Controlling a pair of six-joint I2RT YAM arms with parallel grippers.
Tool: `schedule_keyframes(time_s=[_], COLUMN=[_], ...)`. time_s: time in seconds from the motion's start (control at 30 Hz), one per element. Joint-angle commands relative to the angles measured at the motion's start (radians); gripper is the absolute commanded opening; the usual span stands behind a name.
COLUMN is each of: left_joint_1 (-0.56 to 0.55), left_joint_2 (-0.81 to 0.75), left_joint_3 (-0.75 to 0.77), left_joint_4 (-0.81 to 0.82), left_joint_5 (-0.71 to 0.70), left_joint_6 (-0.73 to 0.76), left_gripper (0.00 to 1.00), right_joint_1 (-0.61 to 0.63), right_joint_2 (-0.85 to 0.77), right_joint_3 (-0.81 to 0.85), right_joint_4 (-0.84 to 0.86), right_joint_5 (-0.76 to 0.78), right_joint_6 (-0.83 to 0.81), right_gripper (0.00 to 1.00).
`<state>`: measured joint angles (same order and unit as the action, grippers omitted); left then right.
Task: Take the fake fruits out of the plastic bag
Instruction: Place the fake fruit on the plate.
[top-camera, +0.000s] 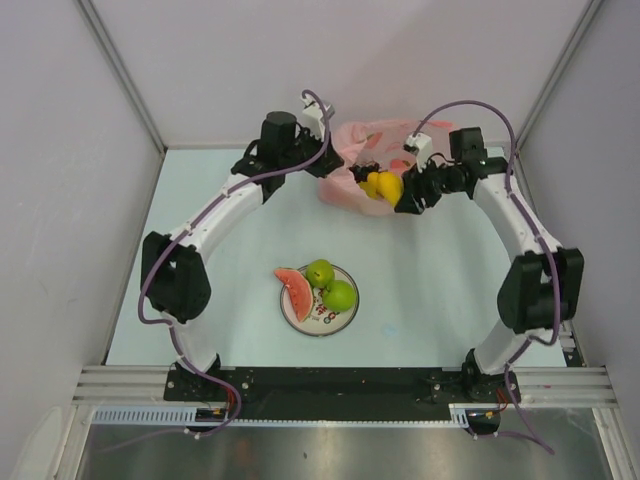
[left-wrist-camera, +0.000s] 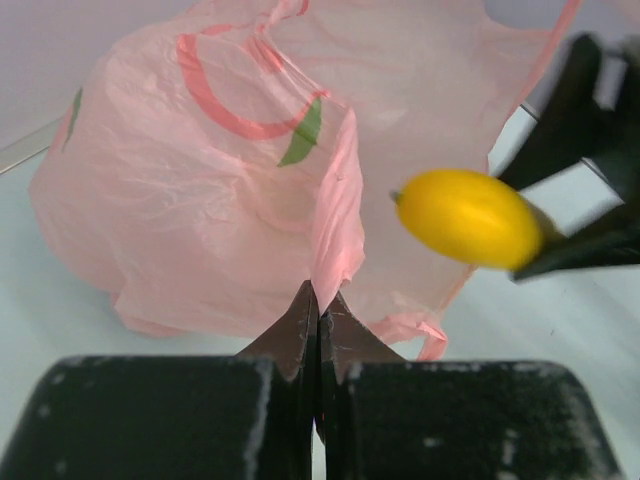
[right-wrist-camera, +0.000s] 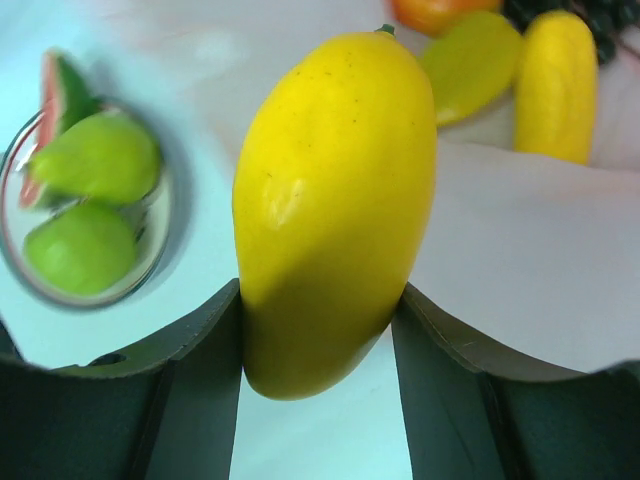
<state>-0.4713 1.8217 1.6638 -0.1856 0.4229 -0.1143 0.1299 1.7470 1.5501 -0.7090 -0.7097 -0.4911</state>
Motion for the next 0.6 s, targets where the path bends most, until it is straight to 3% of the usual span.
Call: schedule_keyframes(time_s=[0.0,0.2,0.4,0.57], left_joint_1=[0.013,0.022,0.026,0.03], left_joint_2=[-0.007,-0.032,-0.096,-0.179], left_joint_3=[0.043,0.016,-0.1,-0.231], left_joint_4=[-0.006,-0.041,0.004,0.064], left_joint_5=[0.019,0.049,0.096,0.045], left_joint_6=[-0.008,-0.033,-0.036,-0.064], left_gripper=[0.0,0.0,0.0,0.0], right_joint_1=[0.095,0.39,0.716,0.855], right_joint_2=[-0.211,-0.227,-0.221,-0.202], right_joint_3=[-0.048,-0.099,-0.2,-0.222], right_joint_4=[-0.171,-0.36,-0.339,-0.282], right_joint_5=[-0.047,0.038,0.171,0.251], right_joint_6=[-0.248,-0.463,-0.5,-0.481], right_gripper=[0.31,0.32,0.3,0.32])
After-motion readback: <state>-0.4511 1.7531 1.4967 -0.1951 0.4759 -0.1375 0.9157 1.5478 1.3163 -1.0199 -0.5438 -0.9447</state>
